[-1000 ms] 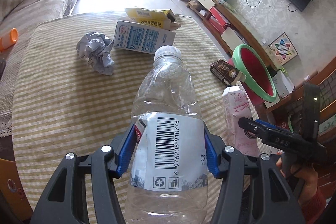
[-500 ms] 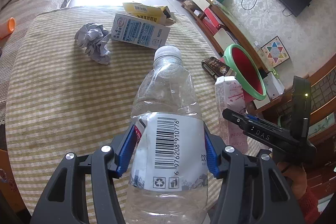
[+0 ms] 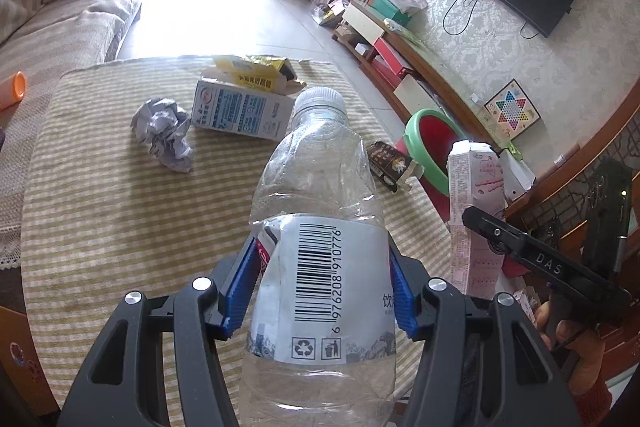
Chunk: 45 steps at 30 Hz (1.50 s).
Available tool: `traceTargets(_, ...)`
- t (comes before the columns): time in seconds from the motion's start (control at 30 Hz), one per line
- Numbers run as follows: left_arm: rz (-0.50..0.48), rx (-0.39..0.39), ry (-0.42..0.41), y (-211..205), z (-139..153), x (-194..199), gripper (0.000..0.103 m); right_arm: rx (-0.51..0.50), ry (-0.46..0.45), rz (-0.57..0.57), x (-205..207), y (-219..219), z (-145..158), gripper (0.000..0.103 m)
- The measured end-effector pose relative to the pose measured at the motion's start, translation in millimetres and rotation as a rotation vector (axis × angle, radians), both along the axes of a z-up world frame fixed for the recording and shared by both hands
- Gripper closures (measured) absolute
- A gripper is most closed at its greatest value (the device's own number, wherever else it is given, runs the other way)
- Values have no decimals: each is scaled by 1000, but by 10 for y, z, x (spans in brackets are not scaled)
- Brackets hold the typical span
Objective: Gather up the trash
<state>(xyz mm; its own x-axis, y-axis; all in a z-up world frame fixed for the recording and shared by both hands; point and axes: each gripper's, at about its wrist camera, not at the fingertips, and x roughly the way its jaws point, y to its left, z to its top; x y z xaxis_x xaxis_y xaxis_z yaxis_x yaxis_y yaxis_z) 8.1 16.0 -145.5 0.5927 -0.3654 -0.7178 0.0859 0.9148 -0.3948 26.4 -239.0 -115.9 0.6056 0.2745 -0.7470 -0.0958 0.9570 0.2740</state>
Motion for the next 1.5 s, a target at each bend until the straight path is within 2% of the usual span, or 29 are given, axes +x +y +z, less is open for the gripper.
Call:
traceTargets(0.33, -2, 30, -123, -214, 478, 110, 48, 25, -165, -20, -99, -131, 523, 59)
traceTargets(0.67, -30, 39, -195, -478, 755, 253, 48, 42, -239, -42, -114, -384, 730, 59)
traceTargets(1.03, -102, 38, -260, -932, 970, 443, 48, 43, -319, -115, -96, -832, 905, 59)
traceTargets(1.23, -122, 38, -252, -1092, 937, 512, 48, 36, -303, -170, 155, -1177, 770, 59)
traceTargets(1.5, -134, 59, -216, -1268, 826, 627, 48, 24, -221, -209, 769, -1564, 384, 59)
